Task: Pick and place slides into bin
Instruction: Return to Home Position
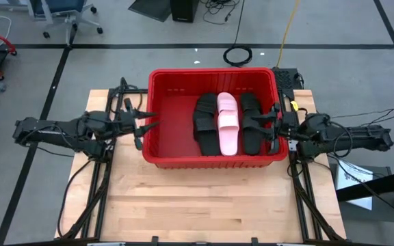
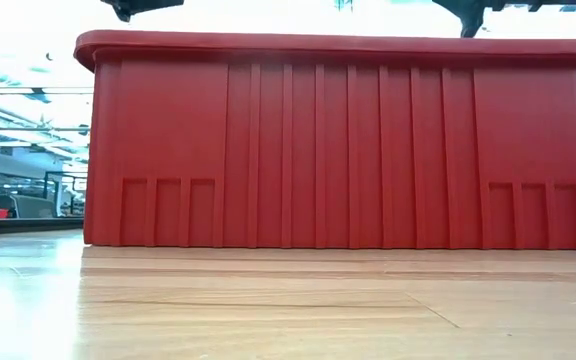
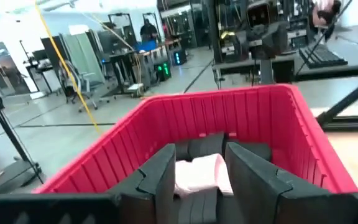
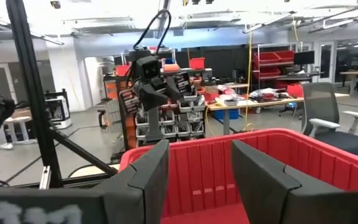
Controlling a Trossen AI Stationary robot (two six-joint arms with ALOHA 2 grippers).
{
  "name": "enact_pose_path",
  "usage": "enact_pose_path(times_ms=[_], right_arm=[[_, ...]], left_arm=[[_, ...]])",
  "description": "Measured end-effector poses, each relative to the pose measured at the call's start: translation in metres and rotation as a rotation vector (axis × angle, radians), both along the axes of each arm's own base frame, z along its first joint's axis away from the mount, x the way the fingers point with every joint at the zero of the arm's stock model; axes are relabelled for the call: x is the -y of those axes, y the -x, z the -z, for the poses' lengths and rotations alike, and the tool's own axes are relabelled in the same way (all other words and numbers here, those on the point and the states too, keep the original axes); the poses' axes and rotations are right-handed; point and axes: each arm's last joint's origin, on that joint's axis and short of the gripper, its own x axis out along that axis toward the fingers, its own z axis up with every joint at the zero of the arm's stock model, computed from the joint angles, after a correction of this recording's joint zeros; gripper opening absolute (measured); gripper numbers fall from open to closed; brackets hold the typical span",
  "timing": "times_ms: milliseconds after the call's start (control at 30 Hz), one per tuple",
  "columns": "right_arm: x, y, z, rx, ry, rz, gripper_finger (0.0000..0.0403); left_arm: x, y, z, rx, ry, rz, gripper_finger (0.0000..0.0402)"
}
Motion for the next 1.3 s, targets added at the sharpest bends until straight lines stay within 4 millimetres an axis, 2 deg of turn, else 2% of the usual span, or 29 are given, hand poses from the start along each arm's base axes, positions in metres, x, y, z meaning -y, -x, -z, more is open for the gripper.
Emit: enact_pose_path(times_ms=[200,267,500,833,1033,1300], right_arm=[[0.000,0.005,0.010,0.091,0.009,0.001,0.0160],[0.000,0.010,0.018,0.139,0.005,0.000,0.0160],[0.000,0.031,0.033,0.261,-0.031,-0.021,0.0160],[-0.005,0.053,0.052,0.422,-0.020,-0.206,0.0160],[-0.005,0.059,0.064,0.480,-0.025,-0.215,0.0160],[-0.005,0.063,0.071,0.526,-0.009,-0.210,0.0160]], left_arm=[[0.001,0.006,0.005,0.017,0.008,0.019,0.0147],[0.001,0.007,0.004,0.060,0.017,0.023,0.0147],[0.003,0.017,0.022,0.168,0.007,0.058,0.0147],[0.001,0.046,0.051,0.282,0.049,0.078,0.0147],[0.005,0.064,0.061,0.342,0.042,0.151,0.0147],[0.004,0.083,0.068,0.311,0.042,0.159,0.0147]])
